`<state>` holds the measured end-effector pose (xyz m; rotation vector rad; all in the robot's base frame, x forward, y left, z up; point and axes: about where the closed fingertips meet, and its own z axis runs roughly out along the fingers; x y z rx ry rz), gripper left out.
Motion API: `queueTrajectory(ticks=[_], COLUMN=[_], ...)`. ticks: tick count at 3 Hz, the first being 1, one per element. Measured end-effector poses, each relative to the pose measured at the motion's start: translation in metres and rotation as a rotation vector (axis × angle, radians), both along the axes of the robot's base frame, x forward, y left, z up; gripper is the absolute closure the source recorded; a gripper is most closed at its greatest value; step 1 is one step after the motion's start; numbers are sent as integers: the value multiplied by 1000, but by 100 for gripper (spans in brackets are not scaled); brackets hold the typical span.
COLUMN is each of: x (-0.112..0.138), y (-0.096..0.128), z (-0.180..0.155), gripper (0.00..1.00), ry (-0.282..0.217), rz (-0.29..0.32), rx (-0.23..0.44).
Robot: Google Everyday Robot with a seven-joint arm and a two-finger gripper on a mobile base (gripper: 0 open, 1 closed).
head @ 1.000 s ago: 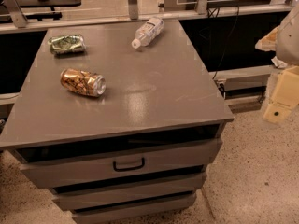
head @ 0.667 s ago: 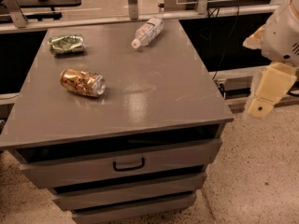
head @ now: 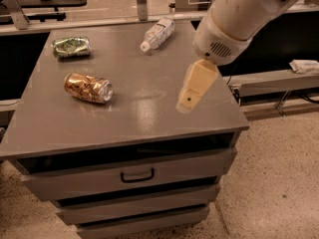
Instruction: Place orange can upright
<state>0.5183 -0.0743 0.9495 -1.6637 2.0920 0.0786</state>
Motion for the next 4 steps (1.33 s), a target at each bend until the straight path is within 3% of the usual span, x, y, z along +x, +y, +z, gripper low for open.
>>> queueTrajectory(ticks=[1,2,3,4], x=[25,25,29,49], y=[76,76,91,132], z=[-4,-4,-4,-8], gripper=[0,0,0,0], ry=[-3,-3,-14,-9], rz=[22,22,19,16], rx=[54,54,91,130])
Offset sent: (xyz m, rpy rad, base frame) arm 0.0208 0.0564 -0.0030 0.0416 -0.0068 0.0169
